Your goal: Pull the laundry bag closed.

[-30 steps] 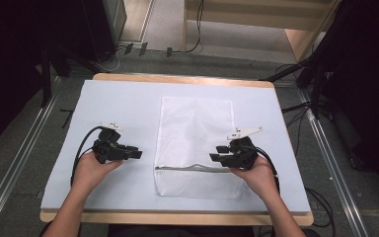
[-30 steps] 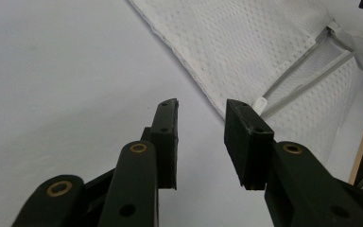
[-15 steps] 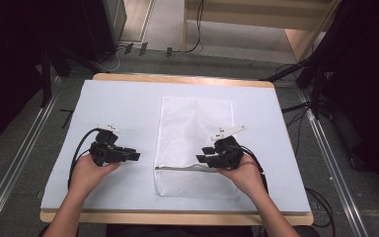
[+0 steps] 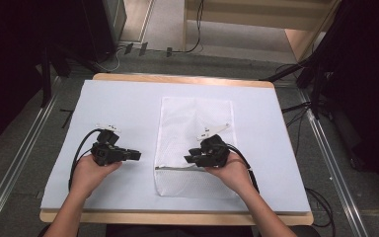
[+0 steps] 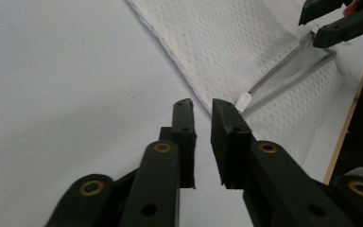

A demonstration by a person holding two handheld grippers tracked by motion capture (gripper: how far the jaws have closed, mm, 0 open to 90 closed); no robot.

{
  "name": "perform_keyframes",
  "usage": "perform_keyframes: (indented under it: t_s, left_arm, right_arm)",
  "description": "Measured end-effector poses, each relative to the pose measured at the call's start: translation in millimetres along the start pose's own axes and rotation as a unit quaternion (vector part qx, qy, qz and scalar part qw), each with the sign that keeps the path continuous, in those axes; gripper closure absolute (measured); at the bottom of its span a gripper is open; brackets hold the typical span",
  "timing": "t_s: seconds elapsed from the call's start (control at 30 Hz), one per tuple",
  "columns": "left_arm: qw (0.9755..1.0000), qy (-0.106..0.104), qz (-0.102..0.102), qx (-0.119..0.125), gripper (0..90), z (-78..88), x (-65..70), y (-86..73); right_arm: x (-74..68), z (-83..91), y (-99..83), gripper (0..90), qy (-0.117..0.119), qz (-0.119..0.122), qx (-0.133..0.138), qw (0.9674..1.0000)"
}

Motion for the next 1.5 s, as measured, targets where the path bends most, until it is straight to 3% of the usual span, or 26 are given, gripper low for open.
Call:
perform_keyframes:
  t_s: [0.1, 0.3, 0.43, 0.5, 0.73, 0.9, 1.07, 1.27, 1.5]
  left_arm:
    - [0.9998, -0.016, 0.007, 0.002, 90.0, -2.4, 1.9, 1.0]
    - [0.9997, -0.021, -0.005, -0.008, 90.0, -10.6, 4.1, 1.9]
    - [0.9994, -0.034, 0.004, -0.004, 90.0, -18.1, 7.3, 4.9]
    - [0.9993, -0.037, 0.002, -0.002, 90.0, -21.4, 10.4, 5.5]
    - [0.9993, -0.026, -0.018, -0.017, 90.0, -35.4, 11.1, 2.5]
    - [0.9995, -0.026, -0.005, -0.018, 90.0, -46.2, 10.7, 3.2]
    - [0.9994, -0.023, -0.011, -0.022, 90.0, -57.9, 13.2, 5.9]
    - [0.9987, -0.007, -0.01, -0.05, 90.0, -68.0, 9.3, -1.5]
    - [0.9989, -0.012, 0.003, -0.046, 90.0, -68.8, 8.4, -1.9]
  right_arm:
    - [-1.6, -5.0, 0.8, 67.8, 0.006, -0.005, 0.001, 1.0]
    - [-6.9, -18.0, 1.1, 70.5, 0.016, 0.001, -0.007, 0.9998]
    - [-13.0, -25.2, 2.2, 73.0, 0.025, 0.015, -0.01, 0.9995]
    - [-16.0, -28.2, 1.8, 73.6, 0.03, 0.01, -0.013, 0.9994]
    - [-22.0, -34.7, 3.2, 77.3, 0.038, 0.014, -0.01, 0.9991]
    - [-23.3, -40.6, 2.4, 79.3, 0.046, 0.005, -0.016, 0.9988]
    - [-28.8, -50.5, 2.4, 79.3, 0.049, 0.014, -0.023, 0.9985]
    - [-34.8, -60.0, 4.3, 78.9, 0.056, 0.03, -0.026, 0.9976]
    - [-37.9, -69.4, 6.8, 77.8, 0.062, 0.042, -0.034, 0.9966]
Point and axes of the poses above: each handheld gripper's, and its own axes: z roughly backward along the jaws, y roughly out of its top, x roughly to its right, the point moved 8 cm from there along -z, roughly forward along the jaws, and after that the axes turned 13 degrees about x, right-handed, at the moved point
